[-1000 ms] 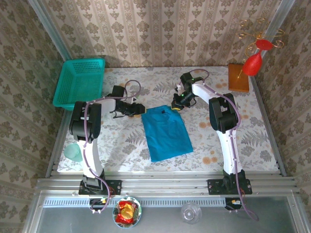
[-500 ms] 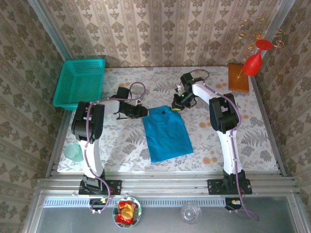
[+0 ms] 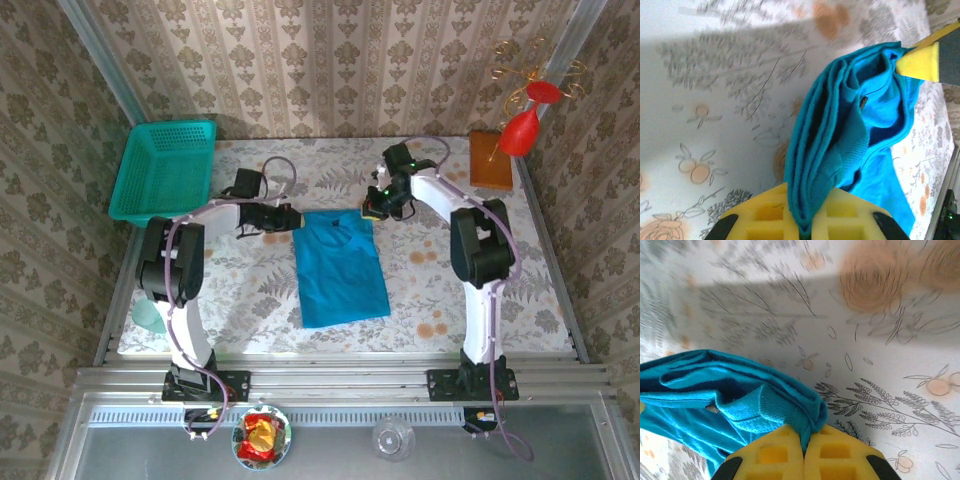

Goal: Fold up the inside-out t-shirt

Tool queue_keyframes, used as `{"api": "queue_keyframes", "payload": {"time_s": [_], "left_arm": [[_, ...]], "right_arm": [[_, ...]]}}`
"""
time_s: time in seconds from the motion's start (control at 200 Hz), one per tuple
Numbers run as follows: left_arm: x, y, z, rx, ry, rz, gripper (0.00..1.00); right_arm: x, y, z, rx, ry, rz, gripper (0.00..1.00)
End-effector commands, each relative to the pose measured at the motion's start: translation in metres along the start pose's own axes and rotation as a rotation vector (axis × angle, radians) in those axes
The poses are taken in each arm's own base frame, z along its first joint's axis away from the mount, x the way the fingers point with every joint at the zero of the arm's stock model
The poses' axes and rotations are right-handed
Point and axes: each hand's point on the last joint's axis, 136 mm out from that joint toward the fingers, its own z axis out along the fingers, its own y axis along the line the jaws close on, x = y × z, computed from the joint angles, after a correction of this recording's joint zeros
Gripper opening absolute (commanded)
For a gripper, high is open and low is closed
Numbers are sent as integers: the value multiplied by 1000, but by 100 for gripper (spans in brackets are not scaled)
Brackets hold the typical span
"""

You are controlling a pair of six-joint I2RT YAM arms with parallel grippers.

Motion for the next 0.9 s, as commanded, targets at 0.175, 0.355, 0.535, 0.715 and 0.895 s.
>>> {"api": "queue_keyframes", "payload": {"time_s": [0.175, 0.355, 0.535, 0.715, 0.895], "left_arm": [[-98, -67, -45, 64, -203, 253, 0], [-152, -113, -82, 78, -311, 409, 0], [-157, -130, -95, 121, -346, 468, 0], [-99, -114, -77, 138, -307, 457, 0], [-16, -119, -70, 164, -279, 412, 0]], "right_arm": [[-103, 54, -104, -79, -454, -179, 0], [-143, 83, -170, -113, -633, -279, 0], [-133, 95, -191, -143, -680, -404, 0], [-79, 76, -158, -202, -588, -398, 0], [9, 62, -127, -235, -448, -364, 0]]}}
